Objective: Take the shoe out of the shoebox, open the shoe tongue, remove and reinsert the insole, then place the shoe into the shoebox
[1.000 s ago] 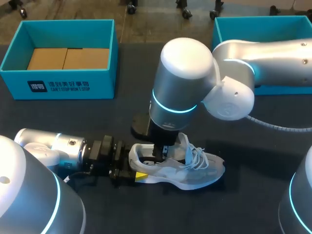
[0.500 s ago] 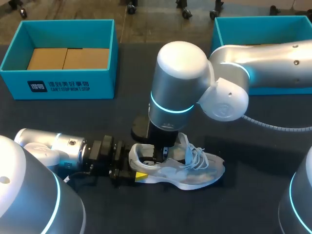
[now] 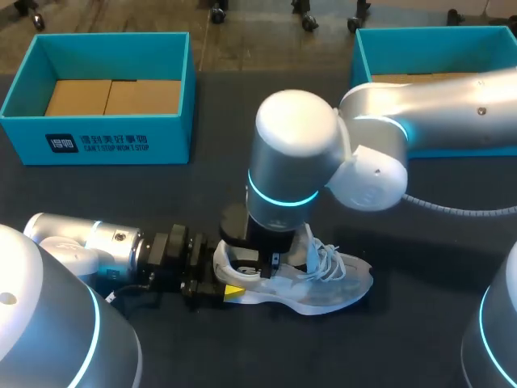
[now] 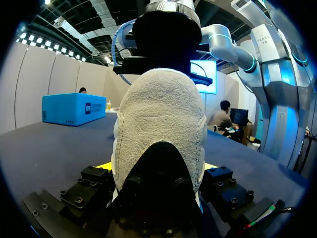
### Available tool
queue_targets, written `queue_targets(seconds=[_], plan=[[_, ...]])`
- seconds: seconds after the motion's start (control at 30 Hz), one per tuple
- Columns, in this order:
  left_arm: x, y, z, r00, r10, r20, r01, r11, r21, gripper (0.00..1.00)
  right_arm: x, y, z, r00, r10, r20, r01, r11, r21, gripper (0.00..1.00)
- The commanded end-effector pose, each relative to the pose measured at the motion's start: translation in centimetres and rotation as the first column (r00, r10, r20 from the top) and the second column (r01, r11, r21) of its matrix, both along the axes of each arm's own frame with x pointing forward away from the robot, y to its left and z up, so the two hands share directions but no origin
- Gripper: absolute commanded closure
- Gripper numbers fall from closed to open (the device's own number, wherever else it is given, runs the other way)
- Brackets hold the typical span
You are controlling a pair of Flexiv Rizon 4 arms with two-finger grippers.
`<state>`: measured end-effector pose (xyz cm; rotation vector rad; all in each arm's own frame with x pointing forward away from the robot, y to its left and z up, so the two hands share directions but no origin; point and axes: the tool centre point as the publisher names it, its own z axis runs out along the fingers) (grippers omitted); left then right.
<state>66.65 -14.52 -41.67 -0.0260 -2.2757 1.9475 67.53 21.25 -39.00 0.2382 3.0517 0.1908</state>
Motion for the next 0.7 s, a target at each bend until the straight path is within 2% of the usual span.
queue_targets(seconds=[0.03, 0.43, 0.53, 0.7], plan=[[0.1, -0.2, -0.5, 1.0, 0.0, 0.0, 0.0, 1.0, -0.001, 1.0, -0.7, -1.2, 0.2, 1.0, -0.006, 0.022, 0.006, 1.0, 0.007, 1.0], [0.1, -0.2, -0.5, 1.0, 0.0, 0.0, 0.0, 1.0, -0.001, 1.0, 0.1, -2.9, 0.1, 0.999, -0.03, 0.04, 0.03, 1.0, -0.009, 1.0], [0.1, -0.2, -0.5, 1.0, 0.0, 0.0, 0.0, 1.0, -0.001, 1.0, 0.1, -3.0, 0.1, 0.999, -0.028, 0.043, 0.029, 0.999, -0.015, 0.85], [0.1, -0.2, -0.5, 1.0, 0.0, 0.0, 0.0, 1.0, -0.001, 1.0, 0.2, -3.3, -0.2, 0.999, -0.036, 0.039, 0.036, 0.999, -0.015, 0.81]])
